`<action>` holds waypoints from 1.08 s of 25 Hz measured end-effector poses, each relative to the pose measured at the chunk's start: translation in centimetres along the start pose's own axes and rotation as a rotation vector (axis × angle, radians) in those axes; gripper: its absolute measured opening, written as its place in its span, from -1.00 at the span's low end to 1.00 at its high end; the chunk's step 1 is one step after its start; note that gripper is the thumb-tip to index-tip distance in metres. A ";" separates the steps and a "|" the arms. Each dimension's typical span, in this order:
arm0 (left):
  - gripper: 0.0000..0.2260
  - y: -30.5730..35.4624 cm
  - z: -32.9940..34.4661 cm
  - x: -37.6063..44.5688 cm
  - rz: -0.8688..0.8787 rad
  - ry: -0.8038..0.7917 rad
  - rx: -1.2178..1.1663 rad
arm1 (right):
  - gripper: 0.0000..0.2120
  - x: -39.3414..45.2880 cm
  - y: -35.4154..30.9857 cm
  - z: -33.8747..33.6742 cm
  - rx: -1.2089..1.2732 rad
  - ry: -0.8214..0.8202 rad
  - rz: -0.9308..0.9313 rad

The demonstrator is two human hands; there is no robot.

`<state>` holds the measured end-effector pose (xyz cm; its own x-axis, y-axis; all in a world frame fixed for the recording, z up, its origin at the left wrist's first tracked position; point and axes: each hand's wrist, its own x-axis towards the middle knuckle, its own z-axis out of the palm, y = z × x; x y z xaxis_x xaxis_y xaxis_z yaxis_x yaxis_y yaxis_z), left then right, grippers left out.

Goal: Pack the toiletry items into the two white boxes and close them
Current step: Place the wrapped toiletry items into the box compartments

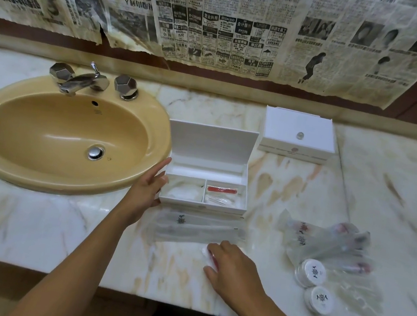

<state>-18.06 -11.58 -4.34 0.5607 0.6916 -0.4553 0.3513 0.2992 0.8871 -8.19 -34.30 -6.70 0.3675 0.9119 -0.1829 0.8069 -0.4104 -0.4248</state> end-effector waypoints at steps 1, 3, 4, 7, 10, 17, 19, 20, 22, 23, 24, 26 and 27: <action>-0.62 0.0 0.0 0.0 0.001 0.000 0.004 | -0.82 0.0 0.0 0.1 0.007 -0.006 0.002; -0.62 0.0 0.0 0.0 0.003 -0.001 0.009 | -0.80 0.0 0.1 0.4 0.028 0.006 0.004; -0.62 -0.1 0.0 0.1 0.003 -0.002 0.007 | -0.75 0.1 0.4 0.6 0.038 0.017 0.006; -0.61 -0.2 -0.1 0.1 0.008 -0.009 0.003 | -0.69 0.1 0.2 0.6 0.066 0.028 0.024; -0.63 -0.2 -0.1 0.1 0.009 -0.011 -0.003 | -0.72 0.0 -0.5 -0.1 0.099 0.076 0.009; -0.64 0.0 -0.2 0.1 0.000 -0.022 -0.048 | -0.82 1.8 -1.7 -6.1 0.045 0.047 -0.028; -0.64 0.0 -0.2 0.1 0.005 -0.022 -0.047 | -0.82 2.6 -1.9 -8.1 0.004 0.012 0.002; -0.65 0.0 -0.2 0.0 0.005 -0.022 -0.051 | -0.83 3.1 -1.8 -9.0 -0.011 0.015 0.010; -0.65 0.0 -0.3 0.0 0.004 -0.021 -0.059 | -0.82 4.3 -1.6 -10.2 -0.034 0.053 0.014; -0.65 0.0 -0.3 0.0 0.002 -0.022 -0.060 | -0.81 5.1 -1.5 -10.5 -0.039 0.079 0.012; -0.65 0.0 -0.3 0.0 0.002 -0.021 -0.060 | -0.81 5.9 -1.3 -10.5 -0.046 0.103 0.007; -0.65 0.2 -0.3 0.0 -0.001 -0.020 -0.060 | -0.80 7.8 -0.8 -10.1 -0.064 0.117 0.003; -0.65 0.2 -0.2 0.1 -0.003 -0.017 -0.059 | -0.80 8.6 -0.7 -9.8 -0.076 0.108 0.004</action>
<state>-18.14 -11.33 -4.18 0.5727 0.6792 -0.4591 0.3090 0.3399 0.8883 -1.02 -26.22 0.69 0.4150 0.9057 -0.0864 0.8366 -0.4172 -0.3551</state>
